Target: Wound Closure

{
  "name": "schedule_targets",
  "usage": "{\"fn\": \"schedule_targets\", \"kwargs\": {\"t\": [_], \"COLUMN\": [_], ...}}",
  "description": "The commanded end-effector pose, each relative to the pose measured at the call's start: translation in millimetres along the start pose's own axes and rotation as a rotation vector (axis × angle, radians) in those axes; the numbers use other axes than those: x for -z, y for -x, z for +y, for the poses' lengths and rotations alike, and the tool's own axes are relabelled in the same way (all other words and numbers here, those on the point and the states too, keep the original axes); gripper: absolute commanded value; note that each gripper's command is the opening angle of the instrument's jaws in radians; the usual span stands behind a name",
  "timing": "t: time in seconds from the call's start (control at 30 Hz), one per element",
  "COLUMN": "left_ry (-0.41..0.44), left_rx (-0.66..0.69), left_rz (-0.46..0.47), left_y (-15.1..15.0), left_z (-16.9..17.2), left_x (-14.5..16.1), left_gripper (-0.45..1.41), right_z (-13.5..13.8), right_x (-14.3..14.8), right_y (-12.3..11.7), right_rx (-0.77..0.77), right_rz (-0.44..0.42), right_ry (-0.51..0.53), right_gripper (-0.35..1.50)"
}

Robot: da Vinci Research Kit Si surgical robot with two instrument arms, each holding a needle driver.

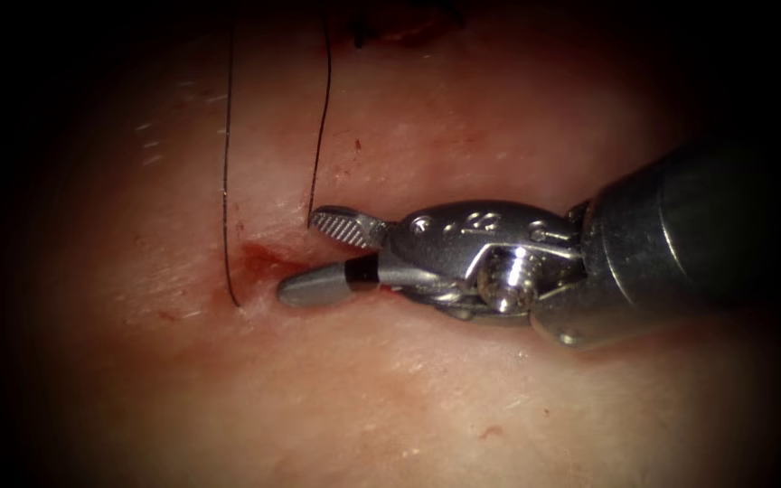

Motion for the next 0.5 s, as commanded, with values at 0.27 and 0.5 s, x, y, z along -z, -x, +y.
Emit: {"fn": "schedule_targets", "kwargs": {"t": [0.27,0.5], "left_ry": [-0.01,-0.026], "left_rx": [0.01,0.018], "left_rz": [-0.047,-0.058], "left_y": [6.2,5.6], "left_z": [1.4,0.9], "left_x": [-0.3,0.2], "left_gripper": [-0.45,-0.45], "right_z": [-2.8,-2.3], "right_x": [-4.5,-6.6], "right_y": [1.6,3.3], "right_rx": [0.084,0.129], "right_rz": [-0.097,-0.108], "right_ry": [-0.025,-0.009], "right_gripper": [1.07,0.91]}}
